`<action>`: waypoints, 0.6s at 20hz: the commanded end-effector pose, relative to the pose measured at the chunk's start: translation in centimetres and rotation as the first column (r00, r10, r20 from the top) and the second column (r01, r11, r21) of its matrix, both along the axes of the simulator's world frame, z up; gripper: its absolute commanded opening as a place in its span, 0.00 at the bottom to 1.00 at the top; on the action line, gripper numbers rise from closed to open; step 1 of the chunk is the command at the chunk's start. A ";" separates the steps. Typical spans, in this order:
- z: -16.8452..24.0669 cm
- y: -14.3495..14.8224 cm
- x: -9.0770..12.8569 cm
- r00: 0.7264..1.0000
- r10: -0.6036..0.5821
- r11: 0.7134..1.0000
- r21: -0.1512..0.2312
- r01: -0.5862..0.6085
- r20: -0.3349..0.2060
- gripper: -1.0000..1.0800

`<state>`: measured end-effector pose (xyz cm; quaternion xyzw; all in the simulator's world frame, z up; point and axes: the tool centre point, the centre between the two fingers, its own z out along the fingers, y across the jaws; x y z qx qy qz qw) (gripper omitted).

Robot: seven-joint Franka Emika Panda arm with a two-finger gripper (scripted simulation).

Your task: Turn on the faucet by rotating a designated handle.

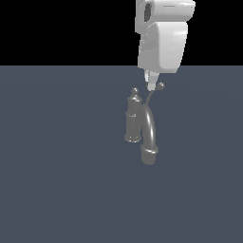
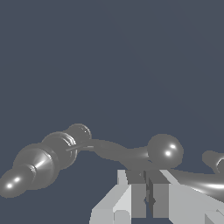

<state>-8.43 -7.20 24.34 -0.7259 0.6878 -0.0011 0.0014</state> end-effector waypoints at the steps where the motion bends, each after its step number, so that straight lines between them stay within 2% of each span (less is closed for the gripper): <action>1: -0.2 -3.0 -0.3 1.000 -0.030 1.000 -0.001 0.030 -0.003 0.00; 2: -0.2 -3.0 -0.3 1.000 -0.030 1.000 -0.001 0.030 -0.003 0.00; 3: 0.0 -0.9 0.1 1.000 0.001 1.000 0.000 -0.001 0.000 0.00; 12: -0.1 -3.7 2.5 1.000 -0.010 1.000 0.000 0.010 -0.001 0.00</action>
